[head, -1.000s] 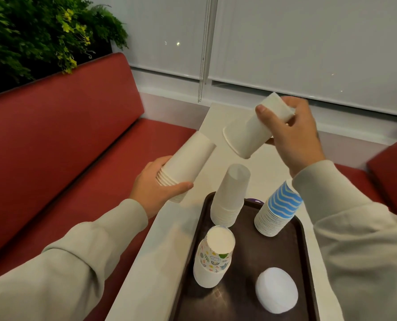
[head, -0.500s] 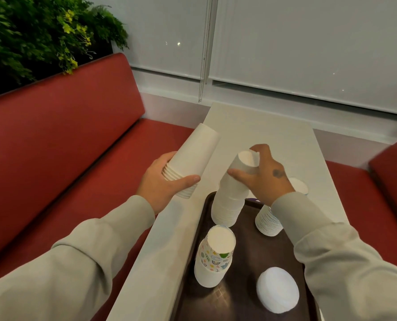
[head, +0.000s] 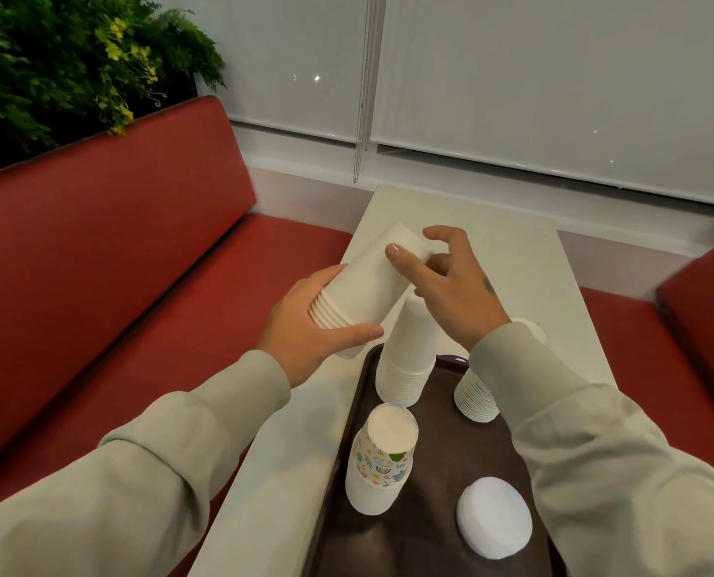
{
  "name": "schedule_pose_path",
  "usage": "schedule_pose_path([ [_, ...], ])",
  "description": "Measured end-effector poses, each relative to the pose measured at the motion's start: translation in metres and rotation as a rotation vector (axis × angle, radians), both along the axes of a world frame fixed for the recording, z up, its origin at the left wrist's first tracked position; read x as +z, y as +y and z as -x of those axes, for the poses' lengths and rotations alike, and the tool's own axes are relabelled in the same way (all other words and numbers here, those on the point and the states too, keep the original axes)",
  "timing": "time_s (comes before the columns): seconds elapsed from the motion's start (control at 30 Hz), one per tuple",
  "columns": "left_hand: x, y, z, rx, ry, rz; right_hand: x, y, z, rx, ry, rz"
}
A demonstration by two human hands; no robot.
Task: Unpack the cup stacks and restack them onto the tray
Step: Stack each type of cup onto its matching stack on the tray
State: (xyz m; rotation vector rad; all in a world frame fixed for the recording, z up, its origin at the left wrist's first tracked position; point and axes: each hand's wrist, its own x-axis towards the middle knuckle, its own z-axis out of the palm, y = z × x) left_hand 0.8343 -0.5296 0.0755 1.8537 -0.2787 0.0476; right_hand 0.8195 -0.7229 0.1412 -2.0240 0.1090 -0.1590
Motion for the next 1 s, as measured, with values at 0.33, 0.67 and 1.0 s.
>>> schedule_pose_path([
  [0.33, 0.004, 0.005, 0.001, 0.009, 0.02, -0.054, -0.002, 0.003, -0.004, -0.036, -0.029, -0.108],
  [0.67, -0.015, 0.028, -0.002, 0.122, 0.09, 0.03, 0.033, -0.033, -0.011, -0.186, -0.232, -0.04],
  [1.0, -0.01, 0.029, -0.005, 0.184, 0.105, 0.098, -0.006, -0.033, -0.001, -0.106, -0.015, 0.237],
])
